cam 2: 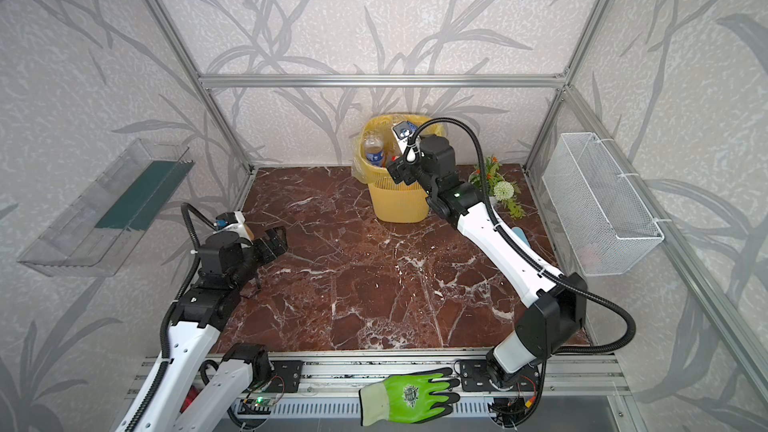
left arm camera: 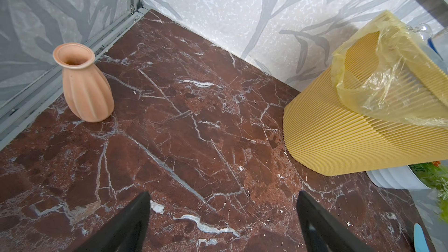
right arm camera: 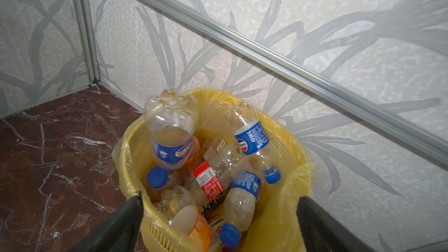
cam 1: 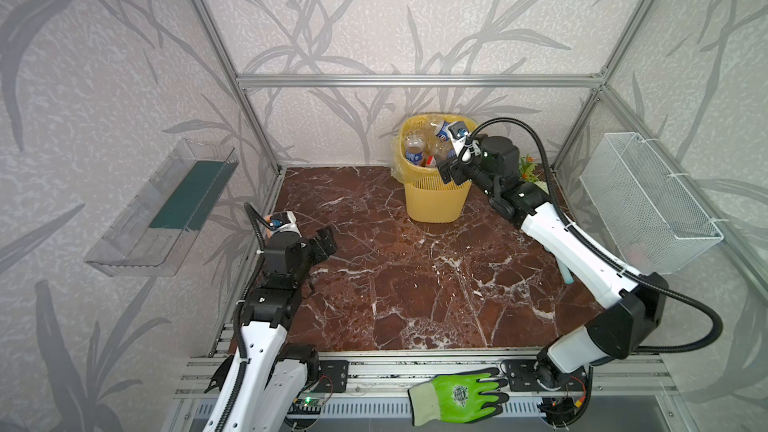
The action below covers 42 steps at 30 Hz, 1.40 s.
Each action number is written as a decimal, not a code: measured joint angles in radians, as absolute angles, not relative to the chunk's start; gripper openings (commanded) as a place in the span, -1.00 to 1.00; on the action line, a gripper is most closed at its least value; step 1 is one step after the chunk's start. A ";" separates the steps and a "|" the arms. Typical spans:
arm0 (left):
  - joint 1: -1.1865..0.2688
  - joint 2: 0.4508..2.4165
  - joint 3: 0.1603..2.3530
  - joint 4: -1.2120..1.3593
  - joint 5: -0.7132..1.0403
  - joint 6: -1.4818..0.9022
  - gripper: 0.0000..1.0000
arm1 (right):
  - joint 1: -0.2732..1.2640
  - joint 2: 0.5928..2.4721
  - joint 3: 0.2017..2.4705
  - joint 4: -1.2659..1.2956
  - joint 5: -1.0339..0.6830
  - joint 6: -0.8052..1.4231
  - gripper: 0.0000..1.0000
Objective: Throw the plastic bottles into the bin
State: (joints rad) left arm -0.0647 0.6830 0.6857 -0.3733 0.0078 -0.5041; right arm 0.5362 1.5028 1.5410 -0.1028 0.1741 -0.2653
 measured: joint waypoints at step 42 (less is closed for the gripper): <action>-0.068 0.759 0.542 -0.199 -0.365 -0.413 0.98 | 0.133 1.578 0.257 1.055 0.076 -0.101 0.98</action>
State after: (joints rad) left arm -0.0685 0.7593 0.5423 -0.1989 -0.3653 -0.4129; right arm 0.1333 1.5776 0.2565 1.0546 0.0765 -0.1013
